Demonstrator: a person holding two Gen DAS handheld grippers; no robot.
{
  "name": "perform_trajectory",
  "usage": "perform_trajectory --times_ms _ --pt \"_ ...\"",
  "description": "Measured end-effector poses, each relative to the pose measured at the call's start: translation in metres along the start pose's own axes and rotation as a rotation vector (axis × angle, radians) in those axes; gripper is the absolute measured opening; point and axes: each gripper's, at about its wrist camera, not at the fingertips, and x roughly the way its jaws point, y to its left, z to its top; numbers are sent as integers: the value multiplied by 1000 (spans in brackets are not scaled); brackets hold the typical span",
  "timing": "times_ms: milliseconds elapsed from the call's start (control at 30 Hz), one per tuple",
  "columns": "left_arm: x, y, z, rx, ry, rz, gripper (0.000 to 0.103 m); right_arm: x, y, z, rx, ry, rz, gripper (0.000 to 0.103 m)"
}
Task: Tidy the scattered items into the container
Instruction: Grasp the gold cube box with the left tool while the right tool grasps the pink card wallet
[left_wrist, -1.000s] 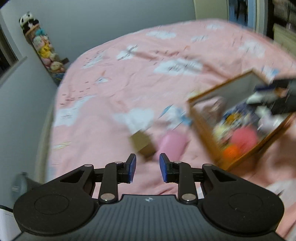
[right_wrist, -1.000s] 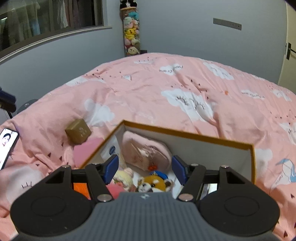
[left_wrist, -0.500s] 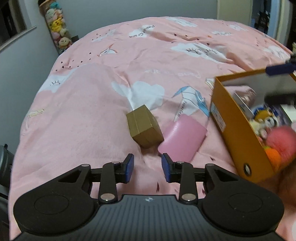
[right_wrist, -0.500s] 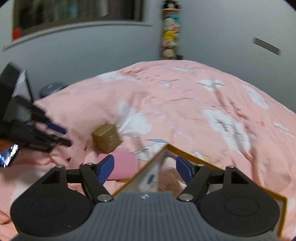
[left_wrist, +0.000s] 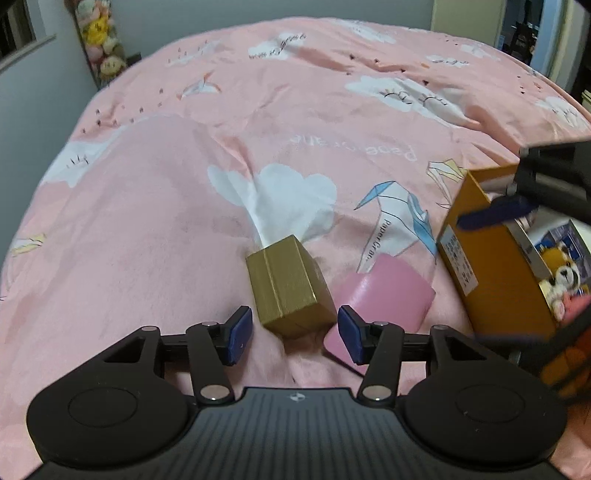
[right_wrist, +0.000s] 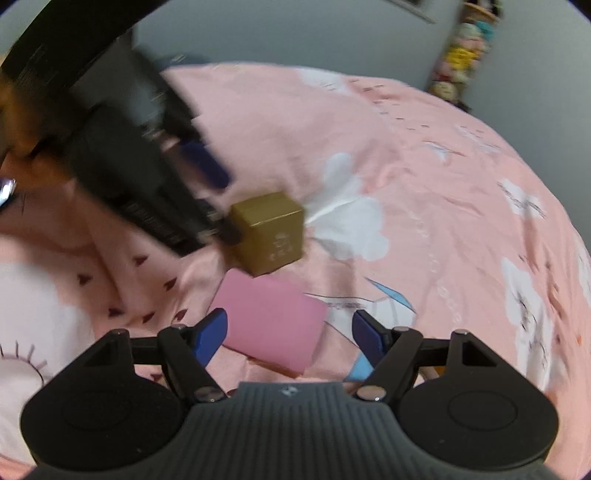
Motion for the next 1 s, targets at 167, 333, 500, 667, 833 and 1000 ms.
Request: perform_trajectory --times_ms 167,333,500,667,833,1000 --pt "14 7 15 -30 49 -30 63 23 12 7 -174 55 38 76" --pt "34 12 21 -29 115 -34 64 42 26 6 -368 85 58 76" --pt "47 19 23 -68 151 -69 65 57 41 0 -558 141 36 76" --pt "55 15 23 -82 150 -62 64 66 45 -3 -618 157 10 77" --pt "46 12 21 -74 132 -54 62 70 44 -4 -651 157 -5 77" --pt "26 6 16 -31 128 -25 60 72 45 -2 -693 163 -14 76"
